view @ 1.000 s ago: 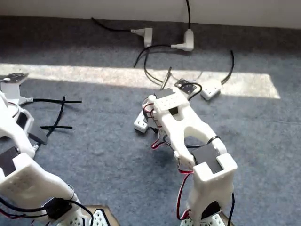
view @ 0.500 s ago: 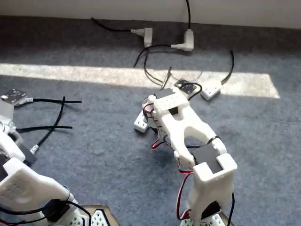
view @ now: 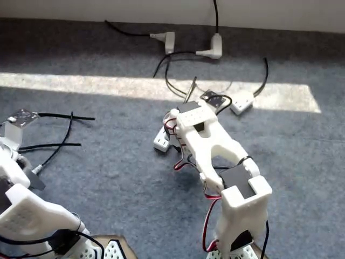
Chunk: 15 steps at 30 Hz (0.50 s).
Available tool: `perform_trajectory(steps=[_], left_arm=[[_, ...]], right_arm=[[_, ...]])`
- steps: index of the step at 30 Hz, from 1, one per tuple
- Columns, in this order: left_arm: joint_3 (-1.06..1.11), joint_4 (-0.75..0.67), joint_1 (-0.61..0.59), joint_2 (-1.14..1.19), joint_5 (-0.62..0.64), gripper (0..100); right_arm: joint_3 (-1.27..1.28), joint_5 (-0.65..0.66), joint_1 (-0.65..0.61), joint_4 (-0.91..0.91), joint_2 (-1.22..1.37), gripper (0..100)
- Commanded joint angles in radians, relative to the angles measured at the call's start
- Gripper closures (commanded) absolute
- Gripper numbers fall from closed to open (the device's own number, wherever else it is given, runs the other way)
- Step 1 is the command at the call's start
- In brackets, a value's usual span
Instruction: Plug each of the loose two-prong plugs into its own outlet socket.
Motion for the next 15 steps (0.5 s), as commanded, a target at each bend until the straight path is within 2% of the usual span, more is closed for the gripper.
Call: perform_trajectory(steps=[1,15], left_arm=[[-0.021,-0.026,0.022,-0.024,-0.011,73],[-0.048,-0.029,0.058,-0.045,-0.011,73]], right_arm=[[-0.001,0.008,0.013,-0.007,-0.056,65.6],[-0.002,0.009,0.013,-0.007,-0.056,65.6]])
